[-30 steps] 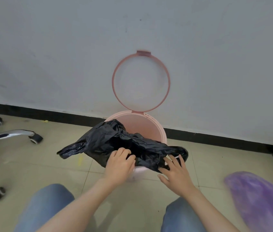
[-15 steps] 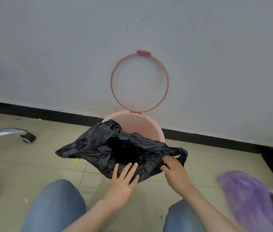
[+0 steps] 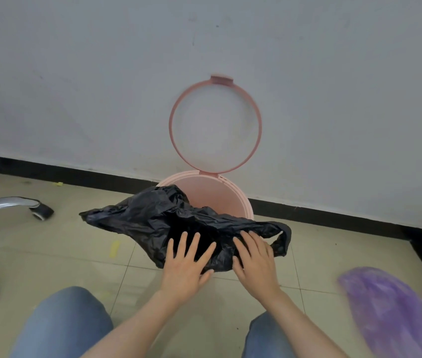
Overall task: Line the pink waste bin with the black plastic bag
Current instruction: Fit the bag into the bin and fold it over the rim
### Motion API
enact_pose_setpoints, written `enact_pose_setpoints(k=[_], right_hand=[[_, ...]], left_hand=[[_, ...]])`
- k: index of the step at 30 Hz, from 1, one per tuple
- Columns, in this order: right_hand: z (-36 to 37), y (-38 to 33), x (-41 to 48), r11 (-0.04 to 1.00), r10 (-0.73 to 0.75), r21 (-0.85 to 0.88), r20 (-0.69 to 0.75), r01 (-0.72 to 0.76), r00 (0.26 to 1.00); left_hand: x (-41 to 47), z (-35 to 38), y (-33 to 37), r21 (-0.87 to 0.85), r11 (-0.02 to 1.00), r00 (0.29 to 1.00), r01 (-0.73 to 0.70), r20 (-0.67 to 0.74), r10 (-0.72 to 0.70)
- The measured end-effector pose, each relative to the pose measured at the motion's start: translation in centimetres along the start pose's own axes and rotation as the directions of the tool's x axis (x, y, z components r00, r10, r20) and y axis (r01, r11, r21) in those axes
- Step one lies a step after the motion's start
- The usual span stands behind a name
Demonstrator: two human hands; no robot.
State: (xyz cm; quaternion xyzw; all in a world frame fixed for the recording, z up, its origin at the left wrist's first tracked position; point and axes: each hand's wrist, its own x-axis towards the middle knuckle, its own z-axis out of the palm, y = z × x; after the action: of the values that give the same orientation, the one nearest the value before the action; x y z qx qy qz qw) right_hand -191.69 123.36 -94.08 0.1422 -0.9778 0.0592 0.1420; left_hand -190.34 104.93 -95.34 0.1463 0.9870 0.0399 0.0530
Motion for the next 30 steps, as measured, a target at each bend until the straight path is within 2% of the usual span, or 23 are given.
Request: enact_pose_setpoints(k=[2,5,8,11,13,17,22,24,27,30], right_hand=[[0.3,-0.1,0.9,0.999,0.028,-0.032,0.148,-0.023,0.989],[0.9,0.7,2.8,0.972,0.190,0.070,0.319,-0.224,0.928],[1.4,1.6,4.9,0.918,0.261,0.158,0.449,-0.363,0.855],[1.6,1.6,7.2,0.807,0.302,0.340,0.464,-0.482,0.833],[1.9,1.6,8.2,0.754,0.343,0.380,0.468,-0.536,0.814],[2.3,1.5,8.7,0.737,0.377,0.374,0.462,-0.563,0.802],[2.2,1.3,8.7,0.718,0.402,0.373,0.467,-0.587,0.788],[2.1,1.2,8.7,0.717,0.397,0.378,0.469,-0.585,0.789],[2.1,0.9,8.2,0.753,0.371,0.363,0.455,-0.549,0.810],[2.2,0.4,7.0,0.778,0.347,0.344,0.461,-0.525,0.817]], left_hand=[[0.0,0.0,0.2,-0.014,0.999,0.999,0.034,-0.021,-0.034],[0.0,0.3,0.3,0.000,0.998,0.998,0.057,-0.033,-0.057],[-0.1,0.9,0.3,0.013,0.998,0.997,0.061,-0.040,-0.060],[0.2,1.2,0.2,0.026,0.999,0.995,0.046,-0.092,-0.044],[0.4,1.4,0.3,0.021,0.999,0.992,0.038,-0.119,-0.035],[0.5,1.6,0.5,-0.006,0.999,0.989,0.040,-0.145,-0.040],[0.2,1.1,0.5,-0.025,0.998,0.997,0.052,-0.047,-0.053],[0.0,0.8,0.5,-0.020,0.998,0.993,0.052,-0.101,-0.054],[-0.1,-1.2,1.3,-0.004,1.000,0.963,0.026,-0.268,-0.026],[0.8,-4.0,0.8,0.007,0.997,0.927,0.081,-0.369,-0.073]])
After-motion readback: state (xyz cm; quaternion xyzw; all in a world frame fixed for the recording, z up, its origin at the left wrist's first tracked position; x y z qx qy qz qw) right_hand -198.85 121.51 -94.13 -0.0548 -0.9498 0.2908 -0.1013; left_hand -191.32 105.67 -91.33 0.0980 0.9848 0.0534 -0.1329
